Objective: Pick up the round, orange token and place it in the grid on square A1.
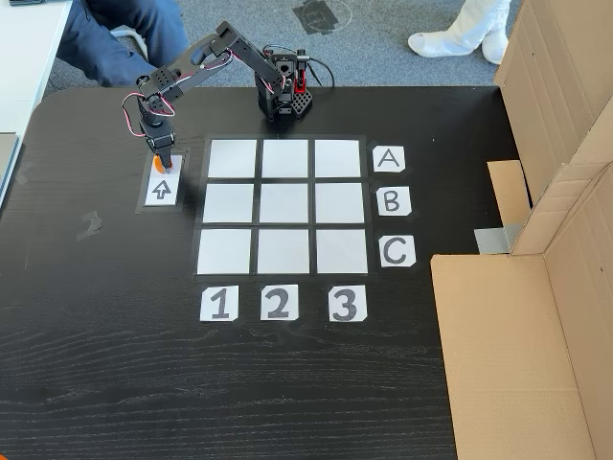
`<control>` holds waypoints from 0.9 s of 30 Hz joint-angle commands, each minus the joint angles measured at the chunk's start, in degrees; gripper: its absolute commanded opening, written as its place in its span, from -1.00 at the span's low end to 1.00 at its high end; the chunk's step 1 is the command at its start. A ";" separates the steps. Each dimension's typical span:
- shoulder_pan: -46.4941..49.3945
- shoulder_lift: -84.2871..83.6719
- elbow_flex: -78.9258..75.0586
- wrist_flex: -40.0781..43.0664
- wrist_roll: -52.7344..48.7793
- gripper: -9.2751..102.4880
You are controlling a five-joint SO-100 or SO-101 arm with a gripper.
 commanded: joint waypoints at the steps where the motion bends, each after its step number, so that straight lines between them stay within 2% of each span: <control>1: -0.53 0.35 -2.11 -0.44 -0.44 -0.56; 8: -0.44 0.26 -2.20 -0.44 -0.44 -0.84; 16: 0.09 2.64 -2.81 0.09 -0.26 -0.84; 27: 0.97 14.41 -2.90 2.90 -0.09 -0.84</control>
